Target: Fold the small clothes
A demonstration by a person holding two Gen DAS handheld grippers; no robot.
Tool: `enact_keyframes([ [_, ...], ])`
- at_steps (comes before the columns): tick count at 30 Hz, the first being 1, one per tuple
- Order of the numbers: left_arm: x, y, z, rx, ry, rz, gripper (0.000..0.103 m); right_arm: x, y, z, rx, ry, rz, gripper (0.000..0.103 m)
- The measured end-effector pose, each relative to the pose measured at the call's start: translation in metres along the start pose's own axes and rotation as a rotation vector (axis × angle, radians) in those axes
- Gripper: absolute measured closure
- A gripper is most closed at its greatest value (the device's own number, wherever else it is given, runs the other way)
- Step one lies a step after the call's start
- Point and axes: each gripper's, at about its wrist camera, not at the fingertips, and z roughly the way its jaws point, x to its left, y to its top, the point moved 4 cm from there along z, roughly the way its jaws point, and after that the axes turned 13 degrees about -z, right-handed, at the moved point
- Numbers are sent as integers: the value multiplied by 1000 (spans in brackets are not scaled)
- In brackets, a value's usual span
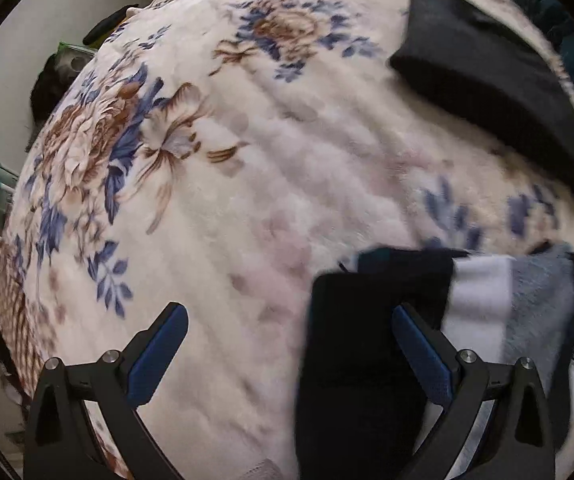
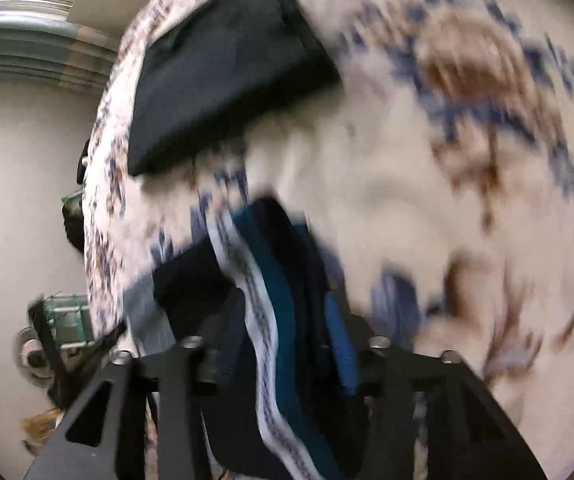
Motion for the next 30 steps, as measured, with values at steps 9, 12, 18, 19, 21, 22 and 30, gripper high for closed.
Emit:
enact_keyframes([
  [9,16,11,8,59,-84,-69,0,-1,-44,44,75,-32,-53,85],
  [12,31,-2,-12,79,-270,-131,0,2,-40,42,75,-18,-65,77],
  [18,50,-62,-4,249,-585,-225,0,-10,-28,36,88,48,-76,13],
  [19,49,-67,0,261,-601,-223,0,-15,-27,38,99,51,-77,13],
  [21,42,-78,10,298,-650,-216,0,-21,-25,52,138,95,-72,13],
  [22,40,-80,12,291,-657,-210,0,-22,-26,60,158,126,-64,12],
  [30,40,-68,15,293,-721,-198,1,-6,-28,84,225,383,-63,7],
])
